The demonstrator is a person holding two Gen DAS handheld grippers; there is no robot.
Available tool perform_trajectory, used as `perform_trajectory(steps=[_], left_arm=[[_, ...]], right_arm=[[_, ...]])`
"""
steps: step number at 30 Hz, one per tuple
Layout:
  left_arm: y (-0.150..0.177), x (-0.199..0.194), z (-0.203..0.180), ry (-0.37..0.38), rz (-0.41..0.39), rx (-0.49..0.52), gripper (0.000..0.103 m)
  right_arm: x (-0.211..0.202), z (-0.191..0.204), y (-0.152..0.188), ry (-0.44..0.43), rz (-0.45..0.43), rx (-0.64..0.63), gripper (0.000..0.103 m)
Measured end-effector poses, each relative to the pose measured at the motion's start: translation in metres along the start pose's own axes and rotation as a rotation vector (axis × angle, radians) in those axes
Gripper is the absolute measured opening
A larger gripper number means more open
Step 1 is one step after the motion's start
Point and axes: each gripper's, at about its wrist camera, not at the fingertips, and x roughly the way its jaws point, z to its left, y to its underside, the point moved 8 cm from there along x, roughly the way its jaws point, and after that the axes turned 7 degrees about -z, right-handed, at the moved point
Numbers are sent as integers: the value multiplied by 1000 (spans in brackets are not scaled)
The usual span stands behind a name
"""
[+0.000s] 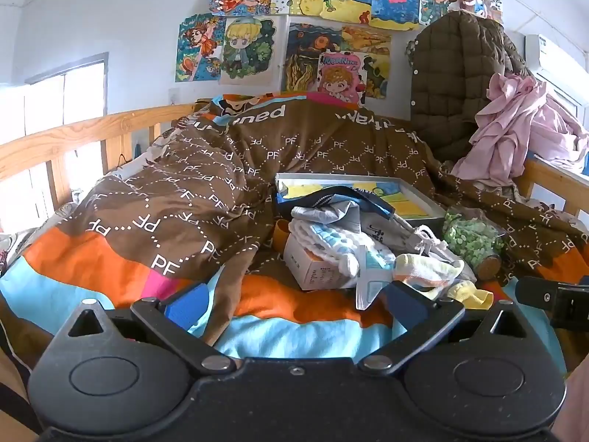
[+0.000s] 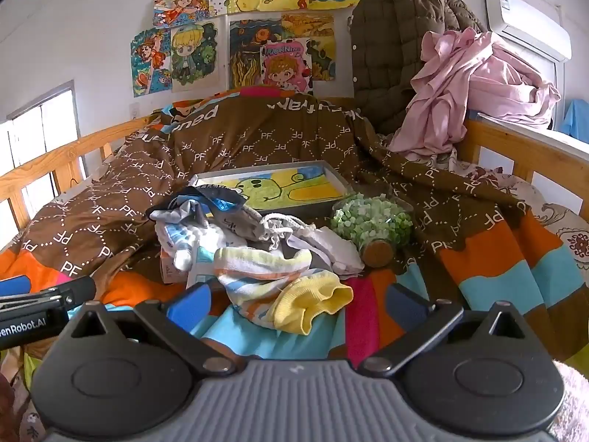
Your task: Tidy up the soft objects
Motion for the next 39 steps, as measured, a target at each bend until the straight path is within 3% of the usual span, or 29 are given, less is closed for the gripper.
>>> perform_trajectory(steps=[39], left_arm=[[5,2,-8,10,1,-16,102]], right_arm=[[1,2,2,-3,5,5,103]])
